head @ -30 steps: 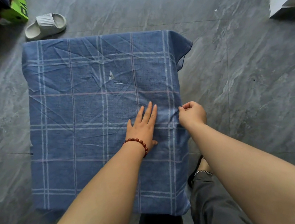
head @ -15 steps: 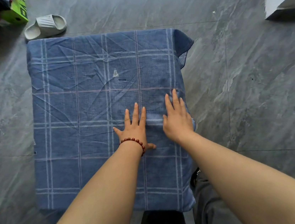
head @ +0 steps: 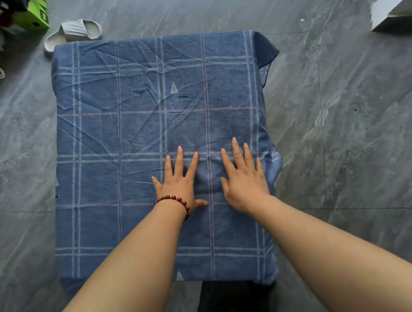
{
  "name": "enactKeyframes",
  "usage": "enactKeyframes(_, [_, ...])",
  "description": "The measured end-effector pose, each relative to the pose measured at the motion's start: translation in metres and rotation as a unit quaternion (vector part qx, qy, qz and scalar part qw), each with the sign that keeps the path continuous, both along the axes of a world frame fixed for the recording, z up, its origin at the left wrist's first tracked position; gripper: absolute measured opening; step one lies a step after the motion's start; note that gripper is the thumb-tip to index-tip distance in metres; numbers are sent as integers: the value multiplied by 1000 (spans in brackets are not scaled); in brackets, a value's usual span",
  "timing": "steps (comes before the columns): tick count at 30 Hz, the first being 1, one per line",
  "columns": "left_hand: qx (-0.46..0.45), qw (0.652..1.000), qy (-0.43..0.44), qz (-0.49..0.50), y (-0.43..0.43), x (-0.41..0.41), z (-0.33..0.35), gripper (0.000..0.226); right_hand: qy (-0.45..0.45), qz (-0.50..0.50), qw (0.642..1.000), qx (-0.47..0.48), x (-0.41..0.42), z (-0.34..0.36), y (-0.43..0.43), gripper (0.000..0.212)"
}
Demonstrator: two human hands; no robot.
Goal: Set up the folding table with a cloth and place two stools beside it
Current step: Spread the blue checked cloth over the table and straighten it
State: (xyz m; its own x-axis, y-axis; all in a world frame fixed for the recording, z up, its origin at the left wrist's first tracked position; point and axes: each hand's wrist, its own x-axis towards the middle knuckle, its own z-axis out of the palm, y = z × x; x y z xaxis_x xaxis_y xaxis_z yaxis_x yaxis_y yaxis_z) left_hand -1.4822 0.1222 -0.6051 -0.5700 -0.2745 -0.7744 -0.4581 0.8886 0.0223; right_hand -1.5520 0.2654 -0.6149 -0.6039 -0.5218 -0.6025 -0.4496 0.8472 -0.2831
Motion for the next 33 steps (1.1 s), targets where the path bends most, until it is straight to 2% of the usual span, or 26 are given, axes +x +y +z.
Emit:
enactKeyframes(7, [-12, 999, -3, 37, 22, 33, 8, 111, 4, 50, 999, -1, 27, 3, 23, 65])
enactKeyframes(13, [42, 988, -121, 91, 49, 75, 36, 97, -121, 74, 990, 17, 61, 33, 43, 53])
enactKeyframes(15, [62, 984, -135, 95, 53, 89, 50, 92, -150, 61, 987, 6, 71, 47, 48, 50])
enactKeyframes(19, [45, 991, -66, 107, 52, 106, 84, 81, -145, 25, 989, -29, 90, 78, 52, 51])
enactKeyframes(24, [41, 991, 2, 125, 36, 114, 128, 77, -112, -12, 989, -96, 104, 126, 42, 46])
enactKeyframes(27, [73, 984, 54, 154, 28, 122, 156, 78, -98, -30, 988, -118, 114, 157, 33, 48])
enactKeyframes(33, [121, 960, 178, 182, 13, 155, 219, 77, -48, -72, 979, -186, 148, 224, 10, 38])
